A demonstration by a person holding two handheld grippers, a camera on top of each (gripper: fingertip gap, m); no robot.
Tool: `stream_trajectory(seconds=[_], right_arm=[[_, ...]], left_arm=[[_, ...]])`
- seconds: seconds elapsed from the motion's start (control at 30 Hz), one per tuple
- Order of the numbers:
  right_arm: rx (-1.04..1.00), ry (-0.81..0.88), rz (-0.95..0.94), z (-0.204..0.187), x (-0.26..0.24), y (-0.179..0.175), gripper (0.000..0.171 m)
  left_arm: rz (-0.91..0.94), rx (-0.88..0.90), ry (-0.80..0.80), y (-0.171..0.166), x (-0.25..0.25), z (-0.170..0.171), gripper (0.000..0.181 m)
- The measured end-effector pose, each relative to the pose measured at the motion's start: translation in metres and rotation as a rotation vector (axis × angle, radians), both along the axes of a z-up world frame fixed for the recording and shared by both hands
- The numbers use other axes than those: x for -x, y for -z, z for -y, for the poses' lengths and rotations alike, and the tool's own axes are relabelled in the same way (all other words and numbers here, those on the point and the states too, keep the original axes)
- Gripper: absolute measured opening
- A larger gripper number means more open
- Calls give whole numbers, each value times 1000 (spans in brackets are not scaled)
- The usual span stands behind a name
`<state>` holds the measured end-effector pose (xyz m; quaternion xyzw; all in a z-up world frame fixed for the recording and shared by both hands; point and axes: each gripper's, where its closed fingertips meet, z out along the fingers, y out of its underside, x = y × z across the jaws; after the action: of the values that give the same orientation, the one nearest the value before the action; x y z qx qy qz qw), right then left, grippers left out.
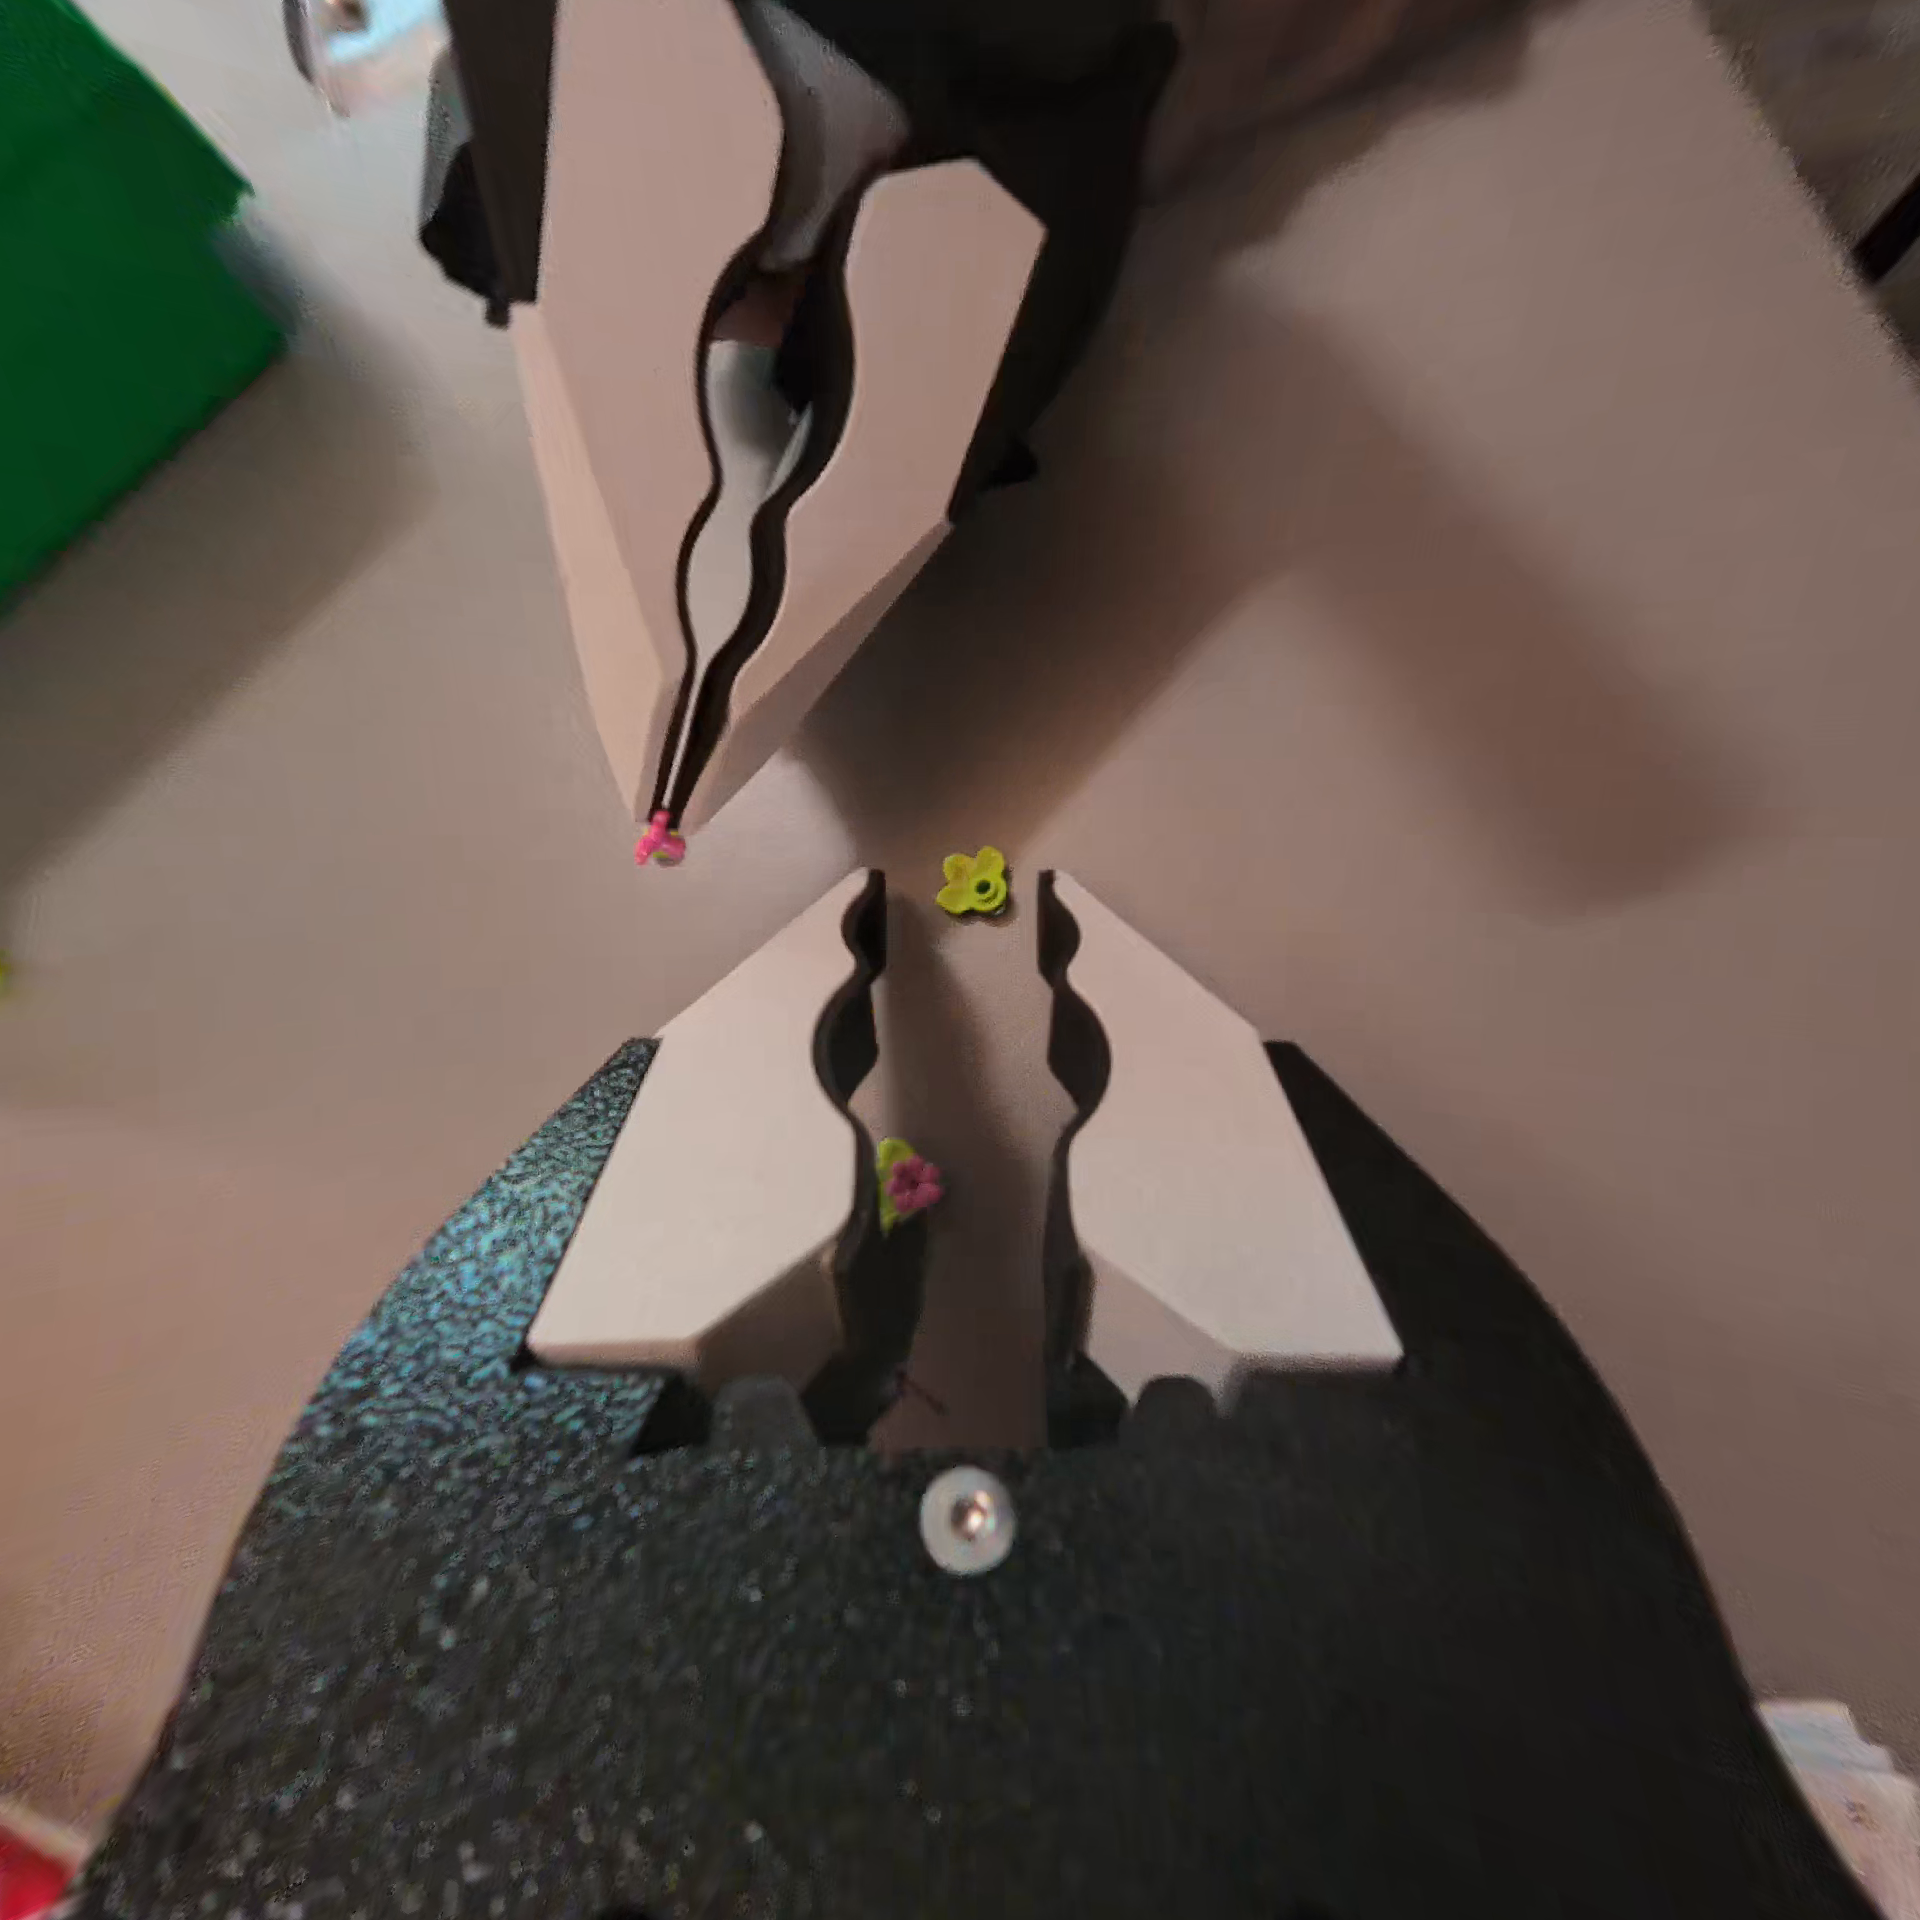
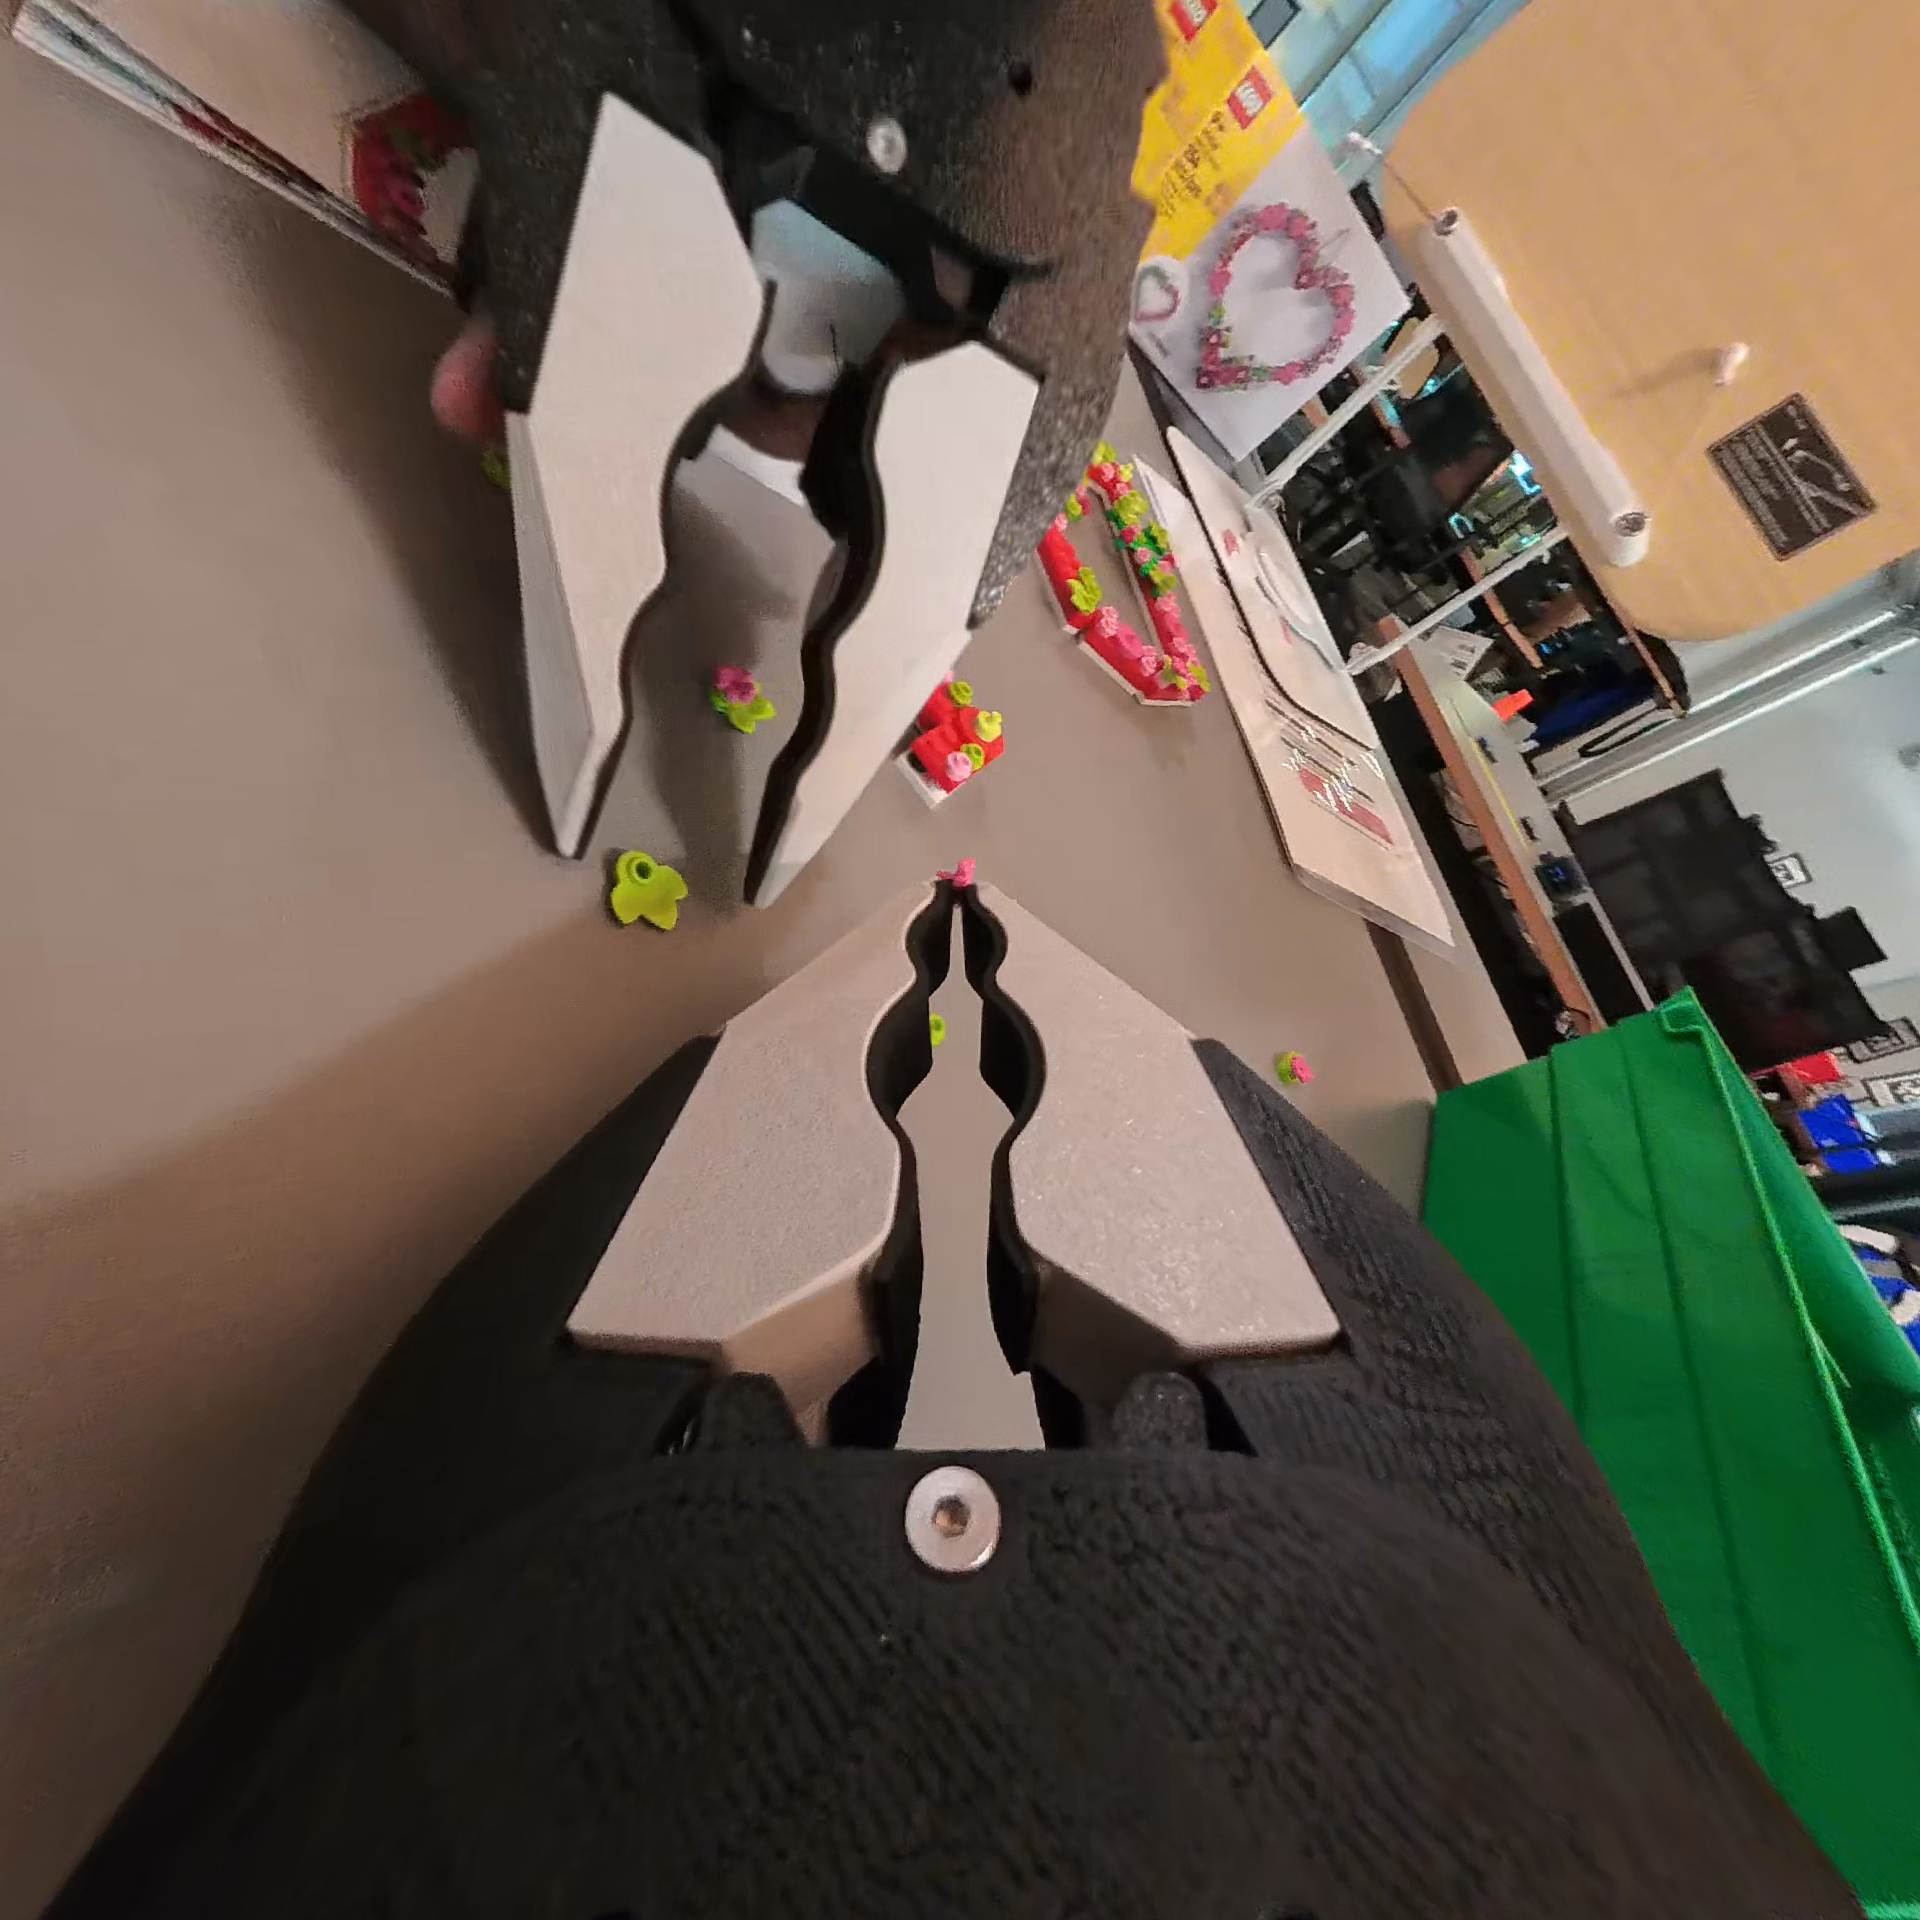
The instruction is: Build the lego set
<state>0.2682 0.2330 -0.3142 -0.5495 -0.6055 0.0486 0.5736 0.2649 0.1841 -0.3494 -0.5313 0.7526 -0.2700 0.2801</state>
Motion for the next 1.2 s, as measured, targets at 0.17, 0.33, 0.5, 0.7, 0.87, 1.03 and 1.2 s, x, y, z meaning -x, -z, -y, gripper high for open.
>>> stream_trajectory(seconds=[0.17, 0.33, 0.5, 0.7, 0.87, 1.03, 1.2], right_arm=[[17, 23, -29, -5, -4, -2, 0], [3, 30, -46, -5, -6, -7, 0], [-54, -35, -68, 5, -6, -19, 0], [-56, -208, -13, 33, 7, -8, 0], [-58, -269, 35, 45, 14, 2, 0], [-32, -311, 30, 53, 16, 4, 0], [-40, -320, 75, 56, 17, 8, 0]], left_arm=[[-5, 86, -28, 4, -1, 2, 19], [-20, 96, -36, 4, 0, 1, 15], [-20, 104, -29, 4, 1, 2, 12], [-4, 144, -21, 4, 4, 1, 13], [50, 271, 0, -7, 3, 8, 12], [90, 361, 12, -16, 4, 9, 12], [96, 391, 29, -18, 5, 11, 12]])
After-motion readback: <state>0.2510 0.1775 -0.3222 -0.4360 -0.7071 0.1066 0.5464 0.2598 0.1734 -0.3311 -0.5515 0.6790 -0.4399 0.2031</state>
